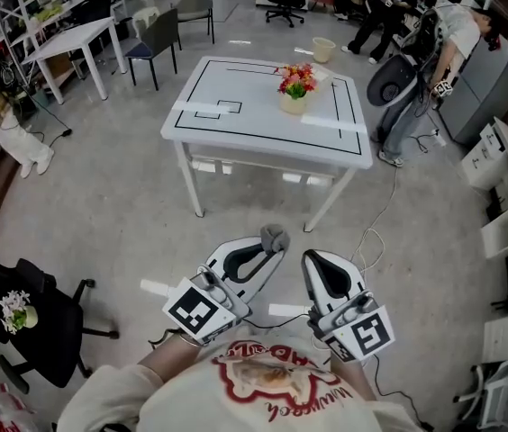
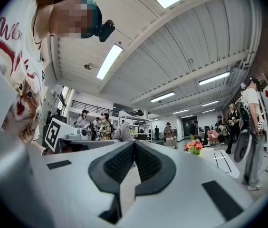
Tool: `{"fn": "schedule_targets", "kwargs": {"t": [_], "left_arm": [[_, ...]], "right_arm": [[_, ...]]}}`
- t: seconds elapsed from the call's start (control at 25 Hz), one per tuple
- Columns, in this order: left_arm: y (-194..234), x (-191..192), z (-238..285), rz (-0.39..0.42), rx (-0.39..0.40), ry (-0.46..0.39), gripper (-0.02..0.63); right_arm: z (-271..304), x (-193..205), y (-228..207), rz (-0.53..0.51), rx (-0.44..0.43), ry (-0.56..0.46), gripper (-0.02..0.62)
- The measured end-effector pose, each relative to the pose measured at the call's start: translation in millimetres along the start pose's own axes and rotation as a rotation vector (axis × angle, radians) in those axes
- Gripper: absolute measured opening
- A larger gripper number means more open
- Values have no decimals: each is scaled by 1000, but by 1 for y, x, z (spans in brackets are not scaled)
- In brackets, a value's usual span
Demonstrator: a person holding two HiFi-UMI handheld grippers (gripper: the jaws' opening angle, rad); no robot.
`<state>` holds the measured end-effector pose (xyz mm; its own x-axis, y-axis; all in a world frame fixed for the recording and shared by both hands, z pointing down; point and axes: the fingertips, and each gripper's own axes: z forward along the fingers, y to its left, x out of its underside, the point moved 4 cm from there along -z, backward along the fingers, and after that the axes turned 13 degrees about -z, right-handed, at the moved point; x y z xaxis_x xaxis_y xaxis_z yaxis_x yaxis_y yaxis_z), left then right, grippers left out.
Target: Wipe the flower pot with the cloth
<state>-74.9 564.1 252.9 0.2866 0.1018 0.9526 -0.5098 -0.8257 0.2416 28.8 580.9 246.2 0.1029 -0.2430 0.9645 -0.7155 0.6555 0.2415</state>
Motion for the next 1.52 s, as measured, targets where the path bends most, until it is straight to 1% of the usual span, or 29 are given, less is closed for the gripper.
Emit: {"fn": "schedule_targets", "kwargs": {"t": [0.28, 0.4, 0.56, 0.68, 0.84, 0.96, 1.08, 1.28, 1.44, 1.52], "left_arm": [[14, 9, 5, -22, 8, 17, 43], [24, 14, 10, -36, 0, 28, 43], [37, 19, 33, -41, -13, 45, 43], [55, 17, 48, -36, -28, 45, 43], [94, 14, 59, -29, -51, 26, 43], [126, 12, 83, -26, -76, 23, 43], [159, 11, 113, -24, -95, 38, 42], [207, -5, 174, 10, -100, -1, 43], [241, -10, 221, 20, -111, 7, 42], [253, -13, 240, 32, -113, -2, 43]], "right_arm": [[4, 15, -5, 49, 31, 23, -2], [9, 24, -10, 60, 25, 39, -2], [20, 31, -34, 68, 7, 46, -2], [36, 38, -53, 71, -11, 40, -2], [73, 52, -72, 73, -29, 27, -2], [99, 64, -101, 72, -46, 23, -2], [126, 74, -139, 70, -59, 14, -2], [172, 82, -208, 42, -81, -8, -2], [198, 86, -263, 15, -90, -34, -2], [207, 88, -285, 7, -88, -48, -2]]}}
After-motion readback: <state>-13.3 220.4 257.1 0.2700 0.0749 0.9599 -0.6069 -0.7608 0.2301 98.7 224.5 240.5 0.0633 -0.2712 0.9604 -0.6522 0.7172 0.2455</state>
